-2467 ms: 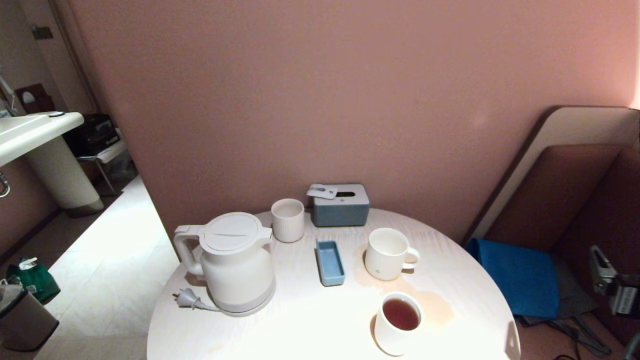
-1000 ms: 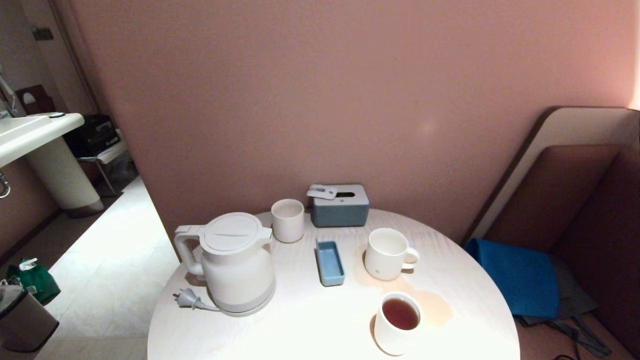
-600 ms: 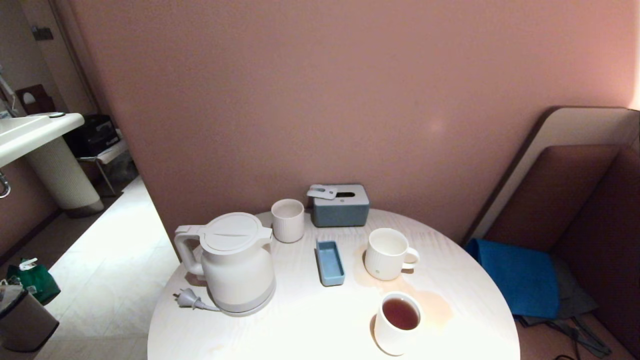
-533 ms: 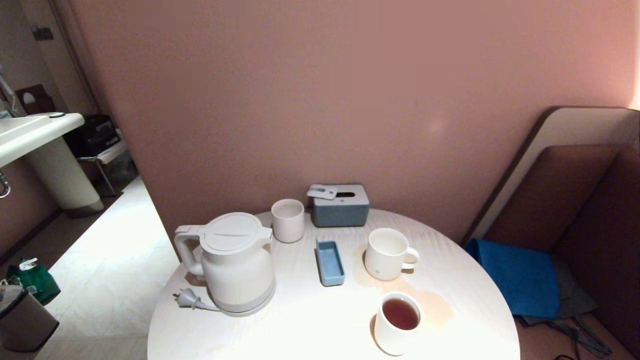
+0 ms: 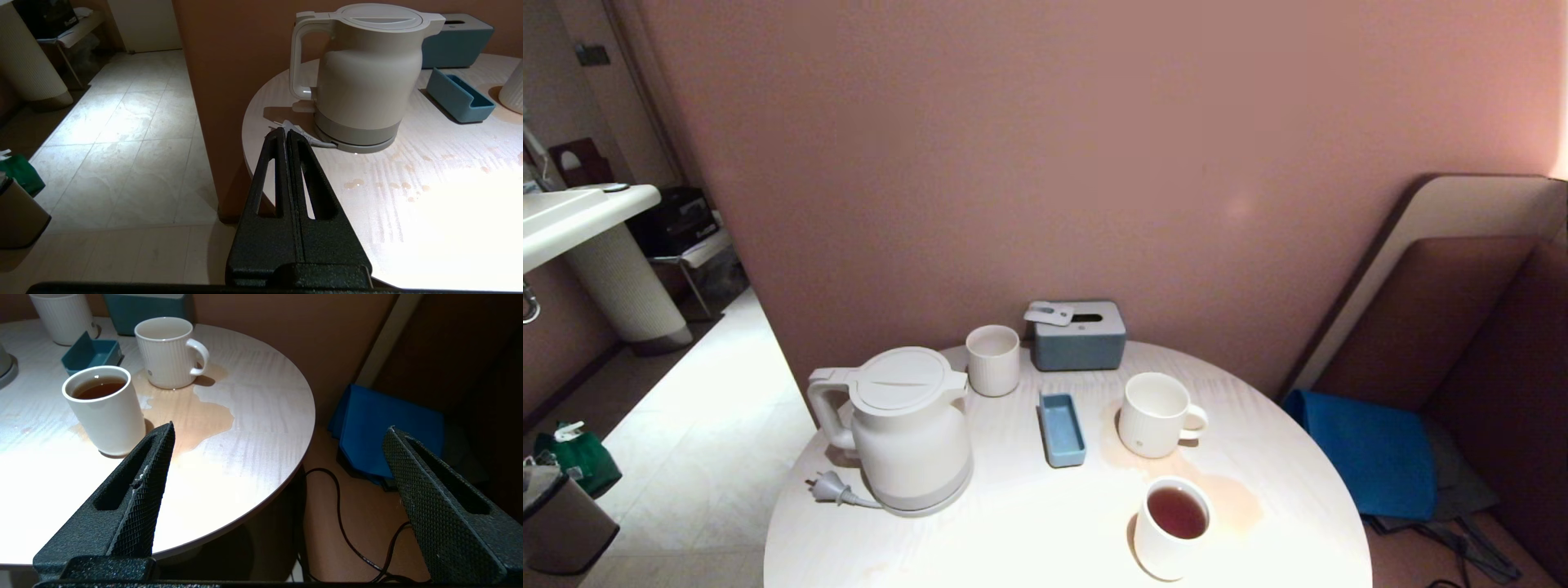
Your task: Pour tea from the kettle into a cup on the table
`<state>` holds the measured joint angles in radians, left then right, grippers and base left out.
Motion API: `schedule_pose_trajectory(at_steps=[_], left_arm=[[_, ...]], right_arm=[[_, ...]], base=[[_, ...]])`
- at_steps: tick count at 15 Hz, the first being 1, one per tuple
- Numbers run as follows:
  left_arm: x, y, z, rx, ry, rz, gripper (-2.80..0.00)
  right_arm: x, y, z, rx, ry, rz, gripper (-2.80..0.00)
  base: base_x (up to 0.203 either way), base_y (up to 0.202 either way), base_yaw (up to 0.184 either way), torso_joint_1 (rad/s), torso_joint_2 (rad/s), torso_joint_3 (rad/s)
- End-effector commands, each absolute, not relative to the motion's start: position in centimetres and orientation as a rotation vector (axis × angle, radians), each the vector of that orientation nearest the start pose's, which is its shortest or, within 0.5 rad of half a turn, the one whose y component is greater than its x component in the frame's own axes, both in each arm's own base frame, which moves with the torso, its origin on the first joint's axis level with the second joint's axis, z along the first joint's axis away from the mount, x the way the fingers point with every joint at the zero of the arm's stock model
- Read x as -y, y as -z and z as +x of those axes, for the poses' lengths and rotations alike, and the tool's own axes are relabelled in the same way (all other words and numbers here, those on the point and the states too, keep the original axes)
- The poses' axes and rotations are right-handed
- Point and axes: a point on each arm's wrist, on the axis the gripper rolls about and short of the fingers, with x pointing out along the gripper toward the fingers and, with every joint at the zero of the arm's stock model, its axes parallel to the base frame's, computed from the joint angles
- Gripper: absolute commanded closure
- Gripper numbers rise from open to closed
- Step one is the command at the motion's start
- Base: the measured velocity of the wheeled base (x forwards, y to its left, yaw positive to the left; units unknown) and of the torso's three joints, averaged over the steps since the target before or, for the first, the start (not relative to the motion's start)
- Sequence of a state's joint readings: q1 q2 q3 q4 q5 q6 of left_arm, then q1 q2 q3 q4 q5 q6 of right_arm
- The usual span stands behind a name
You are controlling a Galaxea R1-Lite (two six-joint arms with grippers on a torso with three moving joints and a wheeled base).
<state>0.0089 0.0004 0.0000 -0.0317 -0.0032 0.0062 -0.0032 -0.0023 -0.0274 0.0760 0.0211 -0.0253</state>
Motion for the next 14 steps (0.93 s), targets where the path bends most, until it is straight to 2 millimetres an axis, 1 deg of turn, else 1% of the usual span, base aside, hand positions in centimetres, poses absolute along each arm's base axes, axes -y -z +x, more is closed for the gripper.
schedule_pose_trajectory(at_steps=[1, 14], left_arm=[[0.03, -7.88, -2.27, 0.031, -0.006, 0.006, 0.0], [0.03, -7.88, -2.27, 0.031, -0.006, 0.006, 0.0]], right_arm=[[-0.05, -7.52, -2.51, -0.049, -0.016, -0.018, -2.8], [-0.05, -7.52, -2.51, -0.049, -0.014, -0.018, -2.8]], base=[[0.0, 0.0, 0.0, 0.0, 0.0, 0.0], [0.0, 0.0, 0.0, 0.0, 0.0, 0.0]])
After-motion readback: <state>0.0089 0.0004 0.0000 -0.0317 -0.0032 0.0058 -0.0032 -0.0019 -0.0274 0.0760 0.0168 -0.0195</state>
